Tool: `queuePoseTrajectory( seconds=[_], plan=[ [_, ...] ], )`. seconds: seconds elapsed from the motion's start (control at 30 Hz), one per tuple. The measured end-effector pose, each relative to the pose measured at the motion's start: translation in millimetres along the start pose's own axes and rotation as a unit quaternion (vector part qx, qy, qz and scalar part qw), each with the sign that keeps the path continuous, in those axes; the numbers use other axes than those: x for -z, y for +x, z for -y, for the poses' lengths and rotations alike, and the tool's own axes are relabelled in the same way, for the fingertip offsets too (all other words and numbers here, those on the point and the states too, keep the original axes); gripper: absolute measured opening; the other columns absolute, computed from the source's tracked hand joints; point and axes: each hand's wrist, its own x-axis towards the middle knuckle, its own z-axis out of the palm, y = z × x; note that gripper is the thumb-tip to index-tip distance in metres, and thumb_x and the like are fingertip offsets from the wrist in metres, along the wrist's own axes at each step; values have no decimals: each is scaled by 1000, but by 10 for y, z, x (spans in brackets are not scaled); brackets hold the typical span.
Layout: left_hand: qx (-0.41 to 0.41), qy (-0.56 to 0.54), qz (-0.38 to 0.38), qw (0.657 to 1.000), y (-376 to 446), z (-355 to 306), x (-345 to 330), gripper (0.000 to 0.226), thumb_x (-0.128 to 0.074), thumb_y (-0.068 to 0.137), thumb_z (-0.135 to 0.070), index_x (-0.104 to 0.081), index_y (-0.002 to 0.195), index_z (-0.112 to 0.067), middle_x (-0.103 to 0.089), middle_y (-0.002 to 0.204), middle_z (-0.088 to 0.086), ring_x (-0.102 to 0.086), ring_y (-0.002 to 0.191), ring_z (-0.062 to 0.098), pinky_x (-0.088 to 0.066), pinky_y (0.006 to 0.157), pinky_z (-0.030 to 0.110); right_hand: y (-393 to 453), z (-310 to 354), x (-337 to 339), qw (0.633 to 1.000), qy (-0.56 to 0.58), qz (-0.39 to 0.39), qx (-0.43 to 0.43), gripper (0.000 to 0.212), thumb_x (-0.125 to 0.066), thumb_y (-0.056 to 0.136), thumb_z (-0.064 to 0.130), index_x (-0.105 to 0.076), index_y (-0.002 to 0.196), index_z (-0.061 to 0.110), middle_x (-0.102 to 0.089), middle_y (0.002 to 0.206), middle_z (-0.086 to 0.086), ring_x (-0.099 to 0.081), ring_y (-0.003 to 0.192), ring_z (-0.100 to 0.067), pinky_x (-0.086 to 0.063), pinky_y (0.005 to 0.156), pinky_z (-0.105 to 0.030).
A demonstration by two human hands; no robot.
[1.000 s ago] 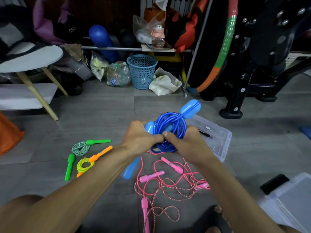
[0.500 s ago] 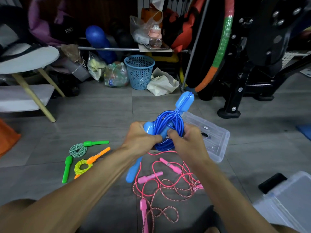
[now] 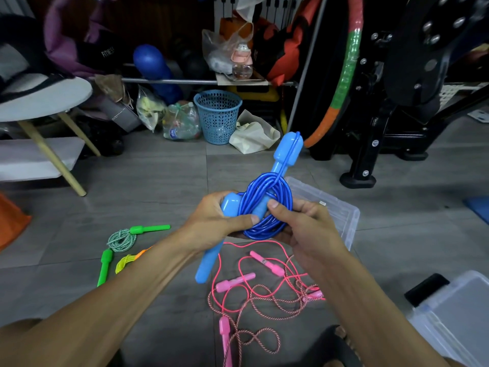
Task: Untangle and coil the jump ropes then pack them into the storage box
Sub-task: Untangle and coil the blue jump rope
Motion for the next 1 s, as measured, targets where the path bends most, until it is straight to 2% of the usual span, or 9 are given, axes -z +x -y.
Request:
queuePoseTrajectory(
  seconds=[0.1, 0.2, 0.3, 0.47, 0.6, 0.67, 0.83, 0.9, 1.0],
  plan=[
    [8, 4, 38, 999, -15, -11, 0, 21, -77, 64, -16, -69, 83, -12, -66, 74, 2, -58, 68, 15, -50, 66, 28, -11, -12, 23, 1000, 16, 3, -25, 16, -62, 86, 7, -70, 93, -4, -72, 86, -21, -70, 73, -28, -60, 68, -36],
    [47, 15, 30, 998, -1, -7, 0, 18, -85, 65, -18, -73, 77, -12, -67, 69, 7, -61, 63, 18, -51, 67, 33, -11, 5, 51, 1000, 13, -1, -19, 16, -60, 87, 7, -70, 94, -4, -72, 89, -21, -70, 75, -28, -60, 70, -36],
    [67, 14, 52, 996, 7, 5, 29, 26, -85, 60, -23, -75, 79, -10, -68, 75, 13, -61, 72, 26, -49, 74, 40, -23, 11, 47, 1000, 16, 0, -13, 17, -60, 88, 7, -69, 95, -5, -72, 90, -22, -69, 76, -29, -59, 76, -40],
    [80, -45, 55, 994, -17, 41, -12, 19, -78, 69, 1, -74, 85, -8, -70, 82, 13, -63, 79, 30, -56, 78, 38, -13, -16, 31, 997, 59, -9, -45, 14, -61, 87, 9, -69, 88, -2, -72, 78, -15, -69, 67, -23, -59, 69, -33],
    [48, -5, 89, 995, -7, 13, 27, 41, -82, 60, -14, -70, 96, -1, -68, 94, 23, -61, 86, 30, -45, 94, 57, 27, -35, 51, 993, 65, -12, -99, 17, -62, 88, 15, -70, 85, 1, -73, 80, -12, -69, 68, -21, -59, 68, -31],
    [36, 7, 106, 994, -9, 16, 37, 47, -84, 55, -24, -70, 96, -4, -68, 98, 24, -62, 88, 30, -44, 95, 61, 33, -53, 36, 992, 52, -8, -115, 17, -60, 89, 19, -71, 88, 6, -74, 87, -12, -69, 75, -22, -57, 72, -33],
    [25, 5, 130, 991, 46, 16, 93, 43, -84, 51, -27, -74, 91, -17, -70, 94, 11, -63, 87, 26, -48, 91, 56, 43, -102, 20, 988, 86, 52, -118, 31, -50, 93, 20, -63, 117, 4, -67, 115, -18, -63, 109, -31, -54, 89, -40],
    [33, -16, 144, 989, 62, 34, 126, 49, -90, 46, -33, -75, 90, -19, -71, 92, 8, -63, 86, 24, -52, 85, 49, 36, -131, 11, 980, 130, 79, -128, 37, -47, 93, 19, -58, 123, 2, -63, 121, -21, -58, 116, -36, -46, 100, -49],
    [49, -50, 171, 983, 55, 54, 145, 64, -95, 33, -43, -75, 87, -14, -71, 84, 7, -66, 74, 18, -58, 66, 31, 36, -149, 21, 965, 169, 133, -148, 46, -53, 86, 22, -55, 127, 1, -59, 127, -22, -51, 124, -40, -34, 108, -56]
  ],
)
